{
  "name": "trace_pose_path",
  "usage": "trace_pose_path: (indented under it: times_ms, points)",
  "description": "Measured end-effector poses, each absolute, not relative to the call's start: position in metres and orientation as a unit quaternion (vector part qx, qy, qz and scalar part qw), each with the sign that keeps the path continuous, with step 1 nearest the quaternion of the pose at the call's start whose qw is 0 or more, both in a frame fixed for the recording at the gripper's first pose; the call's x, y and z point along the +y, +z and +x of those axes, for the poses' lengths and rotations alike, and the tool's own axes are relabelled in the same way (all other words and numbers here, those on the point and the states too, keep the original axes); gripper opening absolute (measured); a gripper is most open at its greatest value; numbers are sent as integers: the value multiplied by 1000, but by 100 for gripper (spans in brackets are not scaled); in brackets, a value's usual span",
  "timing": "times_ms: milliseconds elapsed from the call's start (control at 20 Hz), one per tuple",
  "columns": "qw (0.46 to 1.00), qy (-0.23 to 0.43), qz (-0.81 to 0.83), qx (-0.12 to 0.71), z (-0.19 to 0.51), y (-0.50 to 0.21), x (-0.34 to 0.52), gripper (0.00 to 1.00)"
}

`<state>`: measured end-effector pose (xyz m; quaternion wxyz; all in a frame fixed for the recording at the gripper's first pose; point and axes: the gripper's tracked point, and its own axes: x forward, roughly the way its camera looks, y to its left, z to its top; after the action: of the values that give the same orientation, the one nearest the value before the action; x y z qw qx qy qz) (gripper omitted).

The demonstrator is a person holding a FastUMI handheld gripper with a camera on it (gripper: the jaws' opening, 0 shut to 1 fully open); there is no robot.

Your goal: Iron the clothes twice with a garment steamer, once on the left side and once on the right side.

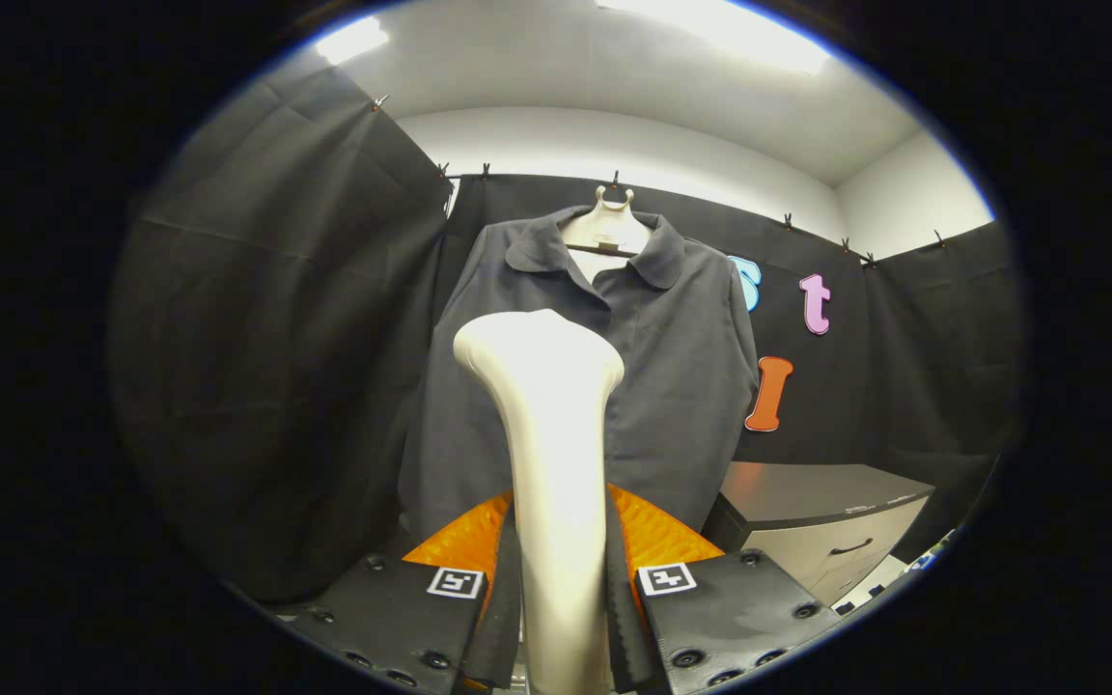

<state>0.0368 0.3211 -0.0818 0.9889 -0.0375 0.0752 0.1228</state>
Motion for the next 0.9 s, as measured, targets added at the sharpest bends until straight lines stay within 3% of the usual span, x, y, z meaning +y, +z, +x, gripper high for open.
trace_pose_path:
  times_ms: [900]
  points:
    - [994, 101, -19, 24, 35, -40, 261, 44]
